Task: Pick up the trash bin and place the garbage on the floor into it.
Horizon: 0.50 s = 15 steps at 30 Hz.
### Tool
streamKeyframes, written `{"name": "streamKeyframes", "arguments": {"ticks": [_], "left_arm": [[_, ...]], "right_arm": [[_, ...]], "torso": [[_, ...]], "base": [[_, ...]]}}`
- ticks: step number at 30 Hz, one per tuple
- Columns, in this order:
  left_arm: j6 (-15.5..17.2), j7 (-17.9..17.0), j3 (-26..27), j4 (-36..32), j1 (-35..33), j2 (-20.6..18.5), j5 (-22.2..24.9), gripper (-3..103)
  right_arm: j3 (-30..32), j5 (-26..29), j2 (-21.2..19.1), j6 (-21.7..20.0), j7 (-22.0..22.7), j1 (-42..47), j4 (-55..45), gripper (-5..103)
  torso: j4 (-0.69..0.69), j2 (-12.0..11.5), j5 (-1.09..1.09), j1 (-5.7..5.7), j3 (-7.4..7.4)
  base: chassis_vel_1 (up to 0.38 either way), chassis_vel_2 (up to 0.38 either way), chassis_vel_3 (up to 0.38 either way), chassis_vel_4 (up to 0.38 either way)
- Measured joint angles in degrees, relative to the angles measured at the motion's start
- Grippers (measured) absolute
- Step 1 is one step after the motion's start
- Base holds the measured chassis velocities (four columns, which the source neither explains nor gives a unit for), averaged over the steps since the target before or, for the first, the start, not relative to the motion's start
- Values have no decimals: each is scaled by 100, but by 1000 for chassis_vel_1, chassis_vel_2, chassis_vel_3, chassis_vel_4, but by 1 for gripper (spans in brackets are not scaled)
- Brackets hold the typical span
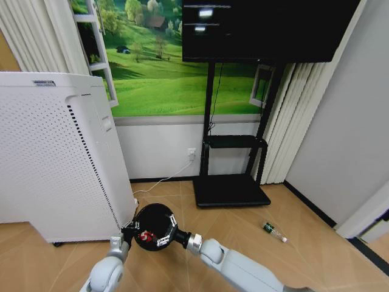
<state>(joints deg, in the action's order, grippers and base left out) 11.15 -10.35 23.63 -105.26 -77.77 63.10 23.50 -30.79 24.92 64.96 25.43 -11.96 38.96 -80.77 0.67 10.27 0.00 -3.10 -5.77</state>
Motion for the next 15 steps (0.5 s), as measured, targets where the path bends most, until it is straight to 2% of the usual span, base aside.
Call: {"name": "streamKeyframes", "arguments": {"ticks": [4, 8, 11, 12, 13, 15], "left_arm": [[0, 2, 110, -78, -73, -1, 30, 7], [0, 0, 188, -137, -143, 15, 47, 7], [0, 0, 241, -238, -272, 75, 48, 7], [0, 0, 241, -238, -272, 75, 48, 7], [0, 0, 251, -268, -312, 95, 41, 7], [0, -3, 304, -389, -432, 127, 33, 7]], "right_arm": [[545, 424, -64, -407, 249, 62, 0, 100], [928, 497, -193, -578, 454, 93, 38, 100], [1421, 363, -308, -779, 870, 219, 122, 100], [1421, 363, -308, -779, 870, 219, 122, 100], [1588, 295, -334, -891, 1035, 280, 144, 100], [1992, 231, -400, -1318, 1638, 490, 179, 100]], "torso": [[0, 0, 1, 0, 0], [0, 0, 1, 0, 0], [0, 0, 1, 0, 0], [0, 0, 1, 0, 0], [0, 0, 1, 0, 0], [0, 0, 1, 0, 0]], "base": [[0, 0, 0, 0], [0, 0, 0, 0], [0, 0, 0, 0], [0, 0, 0, 0], [0, 0, 0, 0], [0, 0, 0, 0]]}}
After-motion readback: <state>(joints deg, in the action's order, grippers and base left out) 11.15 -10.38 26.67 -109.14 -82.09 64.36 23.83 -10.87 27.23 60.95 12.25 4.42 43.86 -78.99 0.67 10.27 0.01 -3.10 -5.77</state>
